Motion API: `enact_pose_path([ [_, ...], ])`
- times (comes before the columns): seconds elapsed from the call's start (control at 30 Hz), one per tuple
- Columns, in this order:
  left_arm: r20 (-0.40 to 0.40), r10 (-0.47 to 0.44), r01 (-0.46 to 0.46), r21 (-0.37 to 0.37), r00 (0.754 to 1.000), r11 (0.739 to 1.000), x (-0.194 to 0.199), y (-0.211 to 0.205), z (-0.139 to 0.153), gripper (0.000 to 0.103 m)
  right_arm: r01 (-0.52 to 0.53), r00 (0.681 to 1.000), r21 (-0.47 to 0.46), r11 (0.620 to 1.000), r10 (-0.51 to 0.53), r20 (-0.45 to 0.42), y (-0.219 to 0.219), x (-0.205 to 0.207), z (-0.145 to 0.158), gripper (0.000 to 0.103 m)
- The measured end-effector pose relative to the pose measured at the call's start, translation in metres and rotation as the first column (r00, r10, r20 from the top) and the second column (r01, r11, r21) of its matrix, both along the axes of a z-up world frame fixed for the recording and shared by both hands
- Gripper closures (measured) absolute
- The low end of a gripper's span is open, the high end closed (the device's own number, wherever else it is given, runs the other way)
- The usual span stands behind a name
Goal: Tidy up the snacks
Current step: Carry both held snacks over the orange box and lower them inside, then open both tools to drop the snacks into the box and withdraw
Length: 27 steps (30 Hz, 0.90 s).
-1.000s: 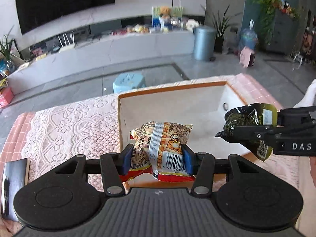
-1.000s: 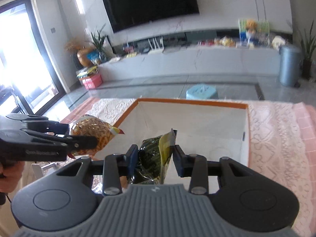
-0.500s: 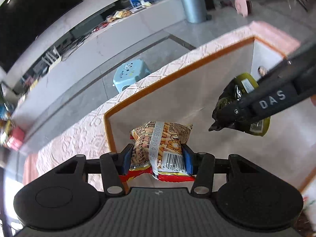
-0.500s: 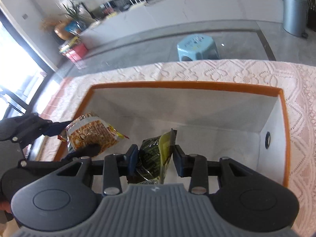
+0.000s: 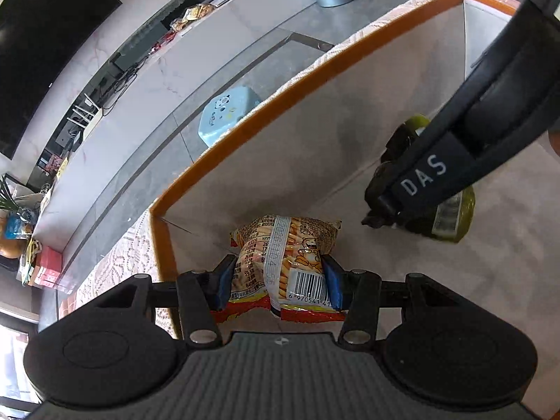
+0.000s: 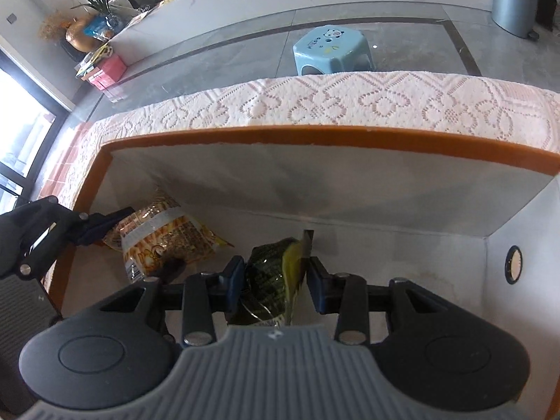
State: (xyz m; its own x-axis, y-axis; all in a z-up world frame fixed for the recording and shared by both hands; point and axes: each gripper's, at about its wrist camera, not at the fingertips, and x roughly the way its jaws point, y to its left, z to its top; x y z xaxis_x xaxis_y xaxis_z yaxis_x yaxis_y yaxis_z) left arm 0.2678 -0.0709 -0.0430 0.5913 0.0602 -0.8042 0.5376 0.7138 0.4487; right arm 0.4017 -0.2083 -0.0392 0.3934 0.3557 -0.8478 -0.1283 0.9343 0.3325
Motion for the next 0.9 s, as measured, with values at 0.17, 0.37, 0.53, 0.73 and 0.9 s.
enact_pose_path([
  [0.17, 0.017, 0.000, -0.001, 0.039, 1.000, 0.999, -0.002, -0.006, -0.004, 0.039, -0.010, 1.000, 0.001, 1.000, 0.010, -0.020, 0.004, 0.001, -0.005, 0.065],
  [0.37, 0.012, -0.005, 0.004, 0.052, 1.000, 0.999, -0.007, -0.010, -0.002, 0.029, 0.000, 1.000, 0.005, 1.000, 0.000, -0.017, 0.004, -0.005, -0.001, 0.062],
  [0.53, 0.017, 0.007, -0.008, 0.024, 1.000, 1.000, -0.005, -0.005, 0.007, 0.019, 0.022, 1.000, -0.012, 1.000, -0.022, -0.001, 0.000, -0.009, 0.005, 0.045],
  [0.73, 0.045, 0.025, -0.024, -0.019, 0.999, 1.000, -0.013, -0.003, 0.023, 0.013, 0.057, 0.998, -0.030, 0.998, -0.057, 0.027, -0.007, -0.018, 0.021, 0.037],
  [0.9, 0.081, 0.029, -0.023, -0.075, 0.996, 0.997, -0.025, 0.000, 0.044, 0.013, 0.079, 0.995, -0.029, 0.996, -0.077, 0.056, -0.011, -0.028, 0.039, 0.033],
])
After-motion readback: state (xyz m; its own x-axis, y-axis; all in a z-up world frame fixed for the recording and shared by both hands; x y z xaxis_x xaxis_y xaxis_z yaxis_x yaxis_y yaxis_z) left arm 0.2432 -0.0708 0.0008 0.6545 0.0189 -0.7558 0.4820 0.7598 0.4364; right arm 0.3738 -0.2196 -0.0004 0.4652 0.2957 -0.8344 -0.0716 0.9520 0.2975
